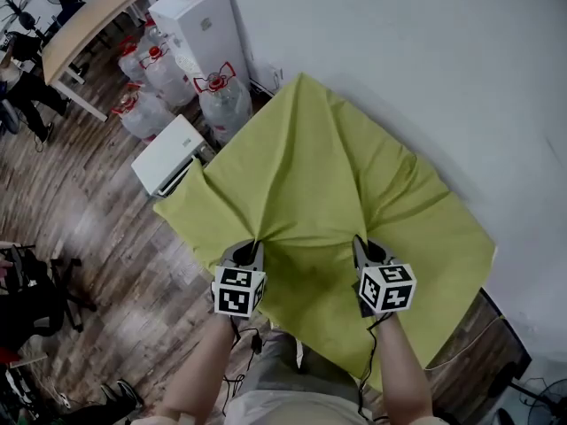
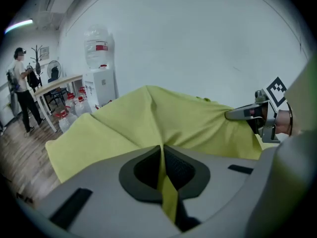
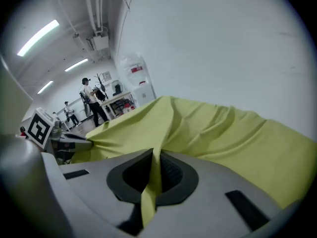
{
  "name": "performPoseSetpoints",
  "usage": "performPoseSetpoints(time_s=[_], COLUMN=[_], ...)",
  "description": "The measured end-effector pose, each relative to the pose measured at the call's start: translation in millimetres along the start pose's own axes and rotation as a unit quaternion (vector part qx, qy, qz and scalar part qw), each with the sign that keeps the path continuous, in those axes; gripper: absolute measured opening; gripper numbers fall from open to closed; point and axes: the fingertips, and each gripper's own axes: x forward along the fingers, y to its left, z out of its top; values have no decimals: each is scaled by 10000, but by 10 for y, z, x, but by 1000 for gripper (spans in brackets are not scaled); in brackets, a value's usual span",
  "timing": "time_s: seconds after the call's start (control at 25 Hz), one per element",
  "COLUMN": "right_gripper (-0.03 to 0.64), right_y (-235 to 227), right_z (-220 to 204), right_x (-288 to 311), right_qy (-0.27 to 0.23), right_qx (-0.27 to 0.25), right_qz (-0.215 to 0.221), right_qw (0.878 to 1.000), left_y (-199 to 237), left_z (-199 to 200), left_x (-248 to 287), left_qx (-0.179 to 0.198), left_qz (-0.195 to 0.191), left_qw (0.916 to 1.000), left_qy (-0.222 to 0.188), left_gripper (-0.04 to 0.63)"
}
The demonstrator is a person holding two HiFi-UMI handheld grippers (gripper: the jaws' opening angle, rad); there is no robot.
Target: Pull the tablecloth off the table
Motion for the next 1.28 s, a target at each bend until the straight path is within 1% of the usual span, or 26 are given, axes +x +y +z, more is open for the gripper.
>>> performPoseSetpoints(time_s=[0.08, 0.2, 0.36, 0.44, 0.56, 0.68, 0.8, 0.92, 1.04, 1.16, 1.28], right_gripper=[28, 28, 28, 28, 28, 28, 28, 29, 29, 29, 29], right_y=[20, 93, 235, 327, 463, 687, 955, 1212, 1479, 1759, 2022], right_z=[161, 363, 665, 861, 1230, 1643, 2022, 2449, 2808, 3023, 3210], right_x=[-151, -351, -645, -837, -1171, -1553, -1998, -2519, -2975, -3427, -3925], right_qy=[-175, -303, -616, -867, -1364, -1798, -2109, -2610, -3100, -3475, -3841], right_qx=[-172, -415, -342, -271, -227, -585, -884, -1107, -1507, -1732, -2016], right_qz=[-162, -261, -144, -53, 74, 235, 442, 618, 680, 869, 924], right_qw=[9996, 9983, 9974, 9959, 9904, 9817, 9725, 9570, 9363, 9174, 8963], left_y=[-60, -123, -109, -115, -146, -147, -190, -260, -314, -357, -454], left_z=[110, 280, 486, 619, 884, 1222, 1569, 1985, 2353, 2635, 2898], left_x=[-164, -389, -691, -875, -1173, -1538, -1976, -2509, -2991, -3451, -3910], left_qx=[18, -94, -373, -411, -370, -269, 66, 446, 644, 860, 1043], left_qz=[-8, 41, 59, 46, 58, 162, 242, 344, 423, 563, 594], left_qw=[9999, 9991, 9968, 9952, 9912, 9839, 9775, 9643, 9478, 9309, 9135], left_qy=[-150, -402, -709, -891, -1270, -1759, -2095, -2586, -3094, -3506, -3886], left_gripper=[20, 20, 20, 20, 20, 20, 21, 21, 21, 21, 21])
